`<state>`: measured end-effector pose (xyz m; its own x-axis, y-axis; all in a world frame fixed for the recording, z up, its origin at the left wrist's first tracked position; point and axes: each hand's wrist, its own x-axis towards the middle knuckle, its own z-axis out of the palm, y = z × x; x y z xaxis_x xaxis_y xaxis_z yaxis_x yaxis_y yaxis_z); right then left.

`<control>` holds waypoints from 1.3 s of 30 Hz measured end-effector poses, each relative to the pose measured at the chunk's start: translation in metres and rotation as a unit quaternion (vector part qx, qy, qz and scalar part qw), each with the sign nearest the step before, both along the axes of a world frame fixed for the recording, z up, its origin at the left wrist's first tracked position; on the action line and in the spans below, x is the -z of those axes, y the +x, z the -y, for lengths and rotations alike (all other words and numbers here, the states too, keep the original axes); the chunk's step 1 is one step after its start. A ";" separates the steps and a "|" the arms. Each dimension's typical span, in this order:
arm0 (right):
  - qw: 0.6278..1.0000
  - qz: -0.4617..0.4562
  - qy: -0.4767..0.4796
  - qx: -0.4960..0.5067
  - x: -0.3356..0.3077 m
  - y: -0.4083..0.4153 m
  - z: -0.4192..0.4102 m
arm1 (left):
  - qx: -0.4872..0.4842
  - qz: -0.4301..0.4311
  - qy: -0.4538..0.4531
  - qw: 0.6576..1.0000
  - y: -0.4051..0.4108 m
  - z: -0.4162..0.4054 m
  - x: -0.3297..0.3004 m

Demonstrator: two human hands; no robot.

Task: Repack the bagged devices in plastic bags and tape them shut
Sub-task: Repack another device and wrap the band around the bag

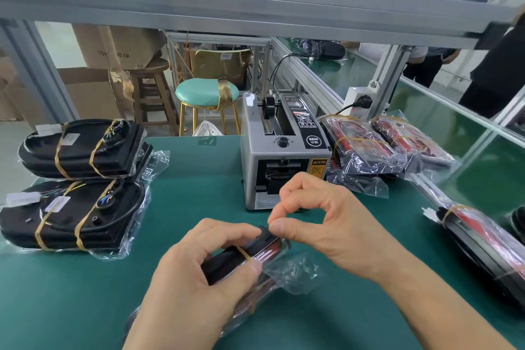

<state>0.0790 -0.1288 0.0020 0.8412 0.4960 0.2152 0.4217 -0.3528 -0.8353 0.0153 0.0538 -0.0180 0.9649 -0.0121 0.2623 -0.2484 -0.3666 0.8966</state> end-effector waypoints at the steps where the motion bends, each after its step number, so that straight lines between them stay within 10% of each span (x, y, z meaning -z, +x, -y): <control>1: 1.000 0.008 -0.009 -0.003 0.000 0.000 0.000 | 0.002 -0.005 -0.002 1.000 0.000 0.000 -0.001; 19: 0.998 0.016 -0.054 -0.015 -0.007 0.000 -0.006 | 0.036 -0.020 -0.048 0.998 0.002 -0.008 0.001; 26: 0.976 -0.212 -0.048 0.002 -0.013 0.016 0.006 | -0.061 0.054 0.195 0.977 -0.003 0.004 0.017; 39: 0.951 -0.280 -0.111 -0.065 -0.025 0.019 -0.008 | -0.069 0.053 0.213 0.973 -0.005 0.008 0.017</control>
